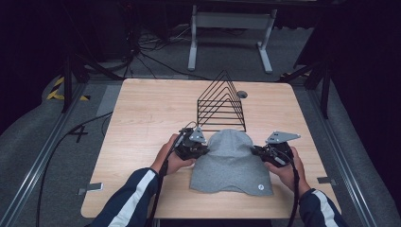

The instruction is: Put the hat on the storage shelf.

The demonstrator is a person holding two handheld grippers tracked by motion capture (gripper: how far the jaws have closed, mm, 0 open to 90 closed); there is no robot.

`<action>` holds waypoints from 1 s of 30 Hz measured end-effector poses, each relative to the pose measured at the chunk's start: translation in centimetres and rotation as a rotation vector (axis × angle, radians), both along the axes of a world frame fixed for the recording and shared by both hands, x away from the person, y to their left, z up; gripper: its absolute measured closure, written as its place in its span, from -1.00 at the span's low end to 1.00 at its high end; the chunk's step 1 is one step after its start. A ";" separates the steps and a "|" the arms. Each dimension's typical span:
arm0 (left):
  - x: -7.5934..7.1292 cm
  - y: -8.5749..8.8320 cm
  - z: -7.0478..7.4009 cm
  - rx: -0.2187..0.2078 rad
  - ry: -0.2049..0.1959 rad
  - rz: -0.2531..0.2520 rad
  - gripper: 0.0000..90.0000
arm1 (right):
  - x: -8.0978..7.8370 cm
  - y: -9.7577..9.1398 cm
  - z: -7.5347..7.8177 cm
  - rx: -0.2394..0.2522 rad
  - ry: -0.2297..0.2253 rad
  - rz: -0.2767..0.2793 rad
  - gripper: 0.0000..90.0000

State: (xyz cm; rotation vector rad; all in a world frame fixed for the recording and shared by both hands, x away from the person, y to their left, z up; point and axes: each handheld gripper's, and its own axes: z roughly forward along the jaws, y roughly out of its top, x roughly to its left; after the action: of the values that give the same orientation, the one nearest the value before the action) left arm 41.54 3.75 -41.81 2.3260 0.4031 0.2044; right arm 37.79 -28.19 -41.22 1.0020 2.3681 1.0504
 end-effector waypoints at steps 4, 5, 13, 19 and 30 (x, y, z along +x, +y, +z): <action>-0.3 0.8 2.3 -0.014 -0.045 -0.011 0.88 | -0.3 0.2 1.6 0.008 -0.040 0.011 0.90; -0.3 0.8 2.3 -0.014 -0.045 -0.011 0.88 | -0.3 0.2 1.6 0.008 -0.040 0.011 0.90; -0.2 1.1 6.6 -0.023 -0.130 -0.012 0.89 | -0.8 0.5 4.9 0.012 -0.100 0.040 0.90; -0.6 0.7 9.3 -0.034 -0.190 -0.023 0.89 | -0.9 0.1 7.6 0.027 -0.156 0.025 0.90; 0.9 0.1 14.8 -0.094 -0.273 -0.008 0.90 | 0.2 -0.2 13.8 0.007 -0.273 0.000 0.90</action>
State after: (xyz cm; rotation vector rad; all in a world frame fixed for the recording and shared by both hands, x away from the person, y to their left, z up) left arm 42.41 3.87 -27.03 2.1686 0.2602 0.4824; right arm 37.99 -28.41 -27.39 0.8030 2.1445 1.1183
